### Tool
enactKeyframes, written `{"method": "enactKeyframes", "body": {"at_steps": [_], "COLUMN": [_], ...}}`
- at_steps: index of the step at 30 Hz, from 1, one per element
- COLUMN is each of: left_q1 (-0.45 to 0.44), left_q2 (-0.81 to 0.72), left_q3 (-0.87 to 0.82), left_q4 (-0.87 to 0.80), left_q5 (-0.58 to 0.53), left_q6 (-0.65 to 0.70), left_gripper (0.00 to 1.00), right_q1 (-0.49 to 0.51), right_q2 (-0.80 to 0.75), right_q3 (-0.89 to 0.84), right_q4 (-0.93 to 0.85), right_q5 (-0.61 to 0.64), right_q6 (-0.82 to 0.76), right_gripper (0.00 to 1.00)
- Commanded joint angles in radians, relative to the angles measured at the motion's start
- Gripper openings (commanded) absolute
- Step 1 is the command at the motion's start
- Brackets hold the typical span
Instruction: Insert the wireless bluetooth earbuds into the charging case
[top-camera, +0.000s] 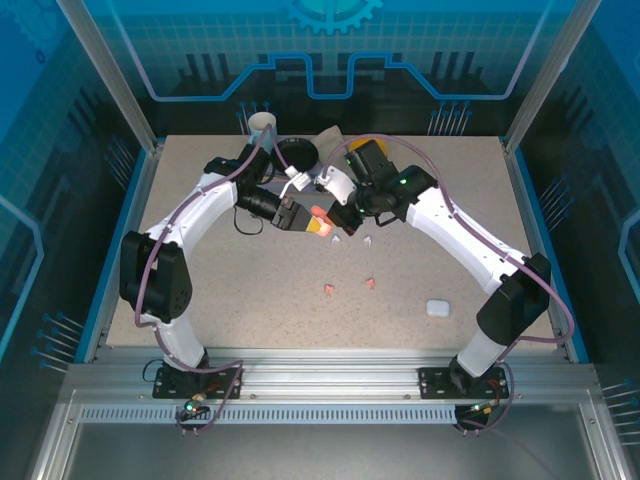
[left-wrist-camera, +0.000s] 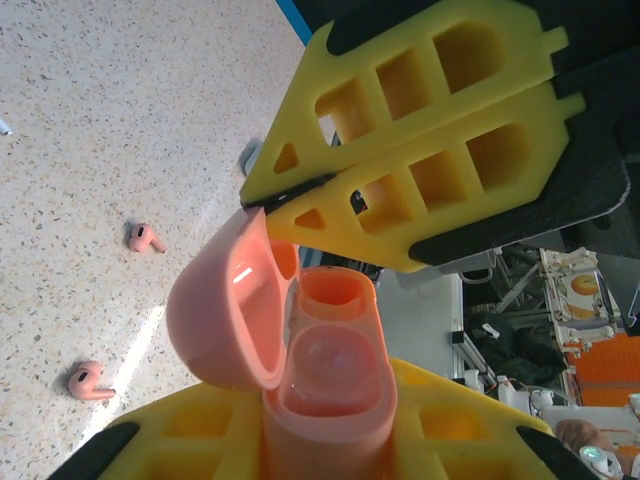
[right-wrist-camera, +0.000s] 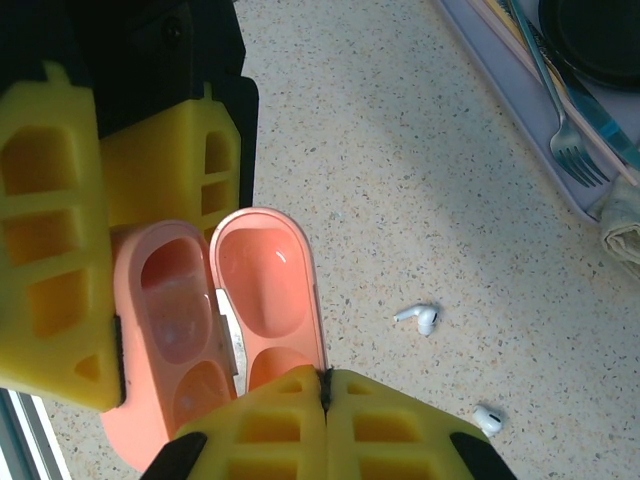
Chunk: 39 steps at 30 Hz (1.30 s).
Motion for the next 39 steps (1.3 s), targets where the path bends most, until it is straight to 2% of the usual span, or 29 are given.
{"method": "enactKeyframes", "body": {"at_steps": [1, 6, 8, 12, 16, 20, 23, 25, 30, 35, 39], "left_q1": [-0.006, -0.006, -0.006, -0.006, -0.006, -0.006, -0.012, -0.027, -0.094, -0.149, -0.185], "left_q2": [0.014, 0.011, 0.001, -0.041, -0.102, -0.238, -0.358, -0.444, -0.624, -0.713, -0.767], "left_q3": [0.031, 0.024, 0.011, -0.045, -0.132, -0.307, -0.454, -0.563, -0.860, -1.033, -1.130], "left_q4": [-0.016, -0.002, 0.022, 0.107, 0.243, 0.526, 0.737, 0.884, 1.344, 1.577, 1.694], "left_q5": [0.048, 0.040, 0.029, -0.009, -0.057, -0.123, -0.195, -0.281, -0.550, -0.700, -0.796], "left_q6": [0.013, 0.007, -0.005, -0.041, -0.102, -0.166, -0.152, -0.126, -0.178, -0.242, -0.256], "left_gripper": [0.15, 0.01, 0.00, 0.00, 0.00, 0.00, 0.00, 0.00, 0.00, 0.00, 0.00], "right_q1": [0.004, 0.000, -0.007, -0.058, -0.135, -0.205, -0.236, -0.245, -0.243, -0.187, -0.100], "right_q2": [0.009, 0.004, -0.008, -0.058, -0.136, -0.215, -0.242, -0.248, -0.256, -0.257, -0.227], "right_q3": [0.034, 0.041, 0.041, 0.042, 0.026, -0.010, -0.024, -0.038, -0.137, -0.273, -0.353], "right_q4": [0.011, 0.014, 0.023, 0.037, 0.054, 0.066, 0.042, 0.020, 0.000, 0.028, 0.018], "right_q5": [-0.016, 0.000, 0.004, -0.018, -0.065, -0.062, -0.033, -0.014, 0.034, 0.065, 0.159], "right_q6": [-0.008, 0.000, 0.017, 0.084, 0.165, 0.269, 0.372, 0.442, 0.638, 0.799, 0.924], "right_gripper": [0.00, 0.00, 0.01, 0.31, 0.45, 0.52, 0.58, 0.59, 0.60, 0.63, 0.71]}}
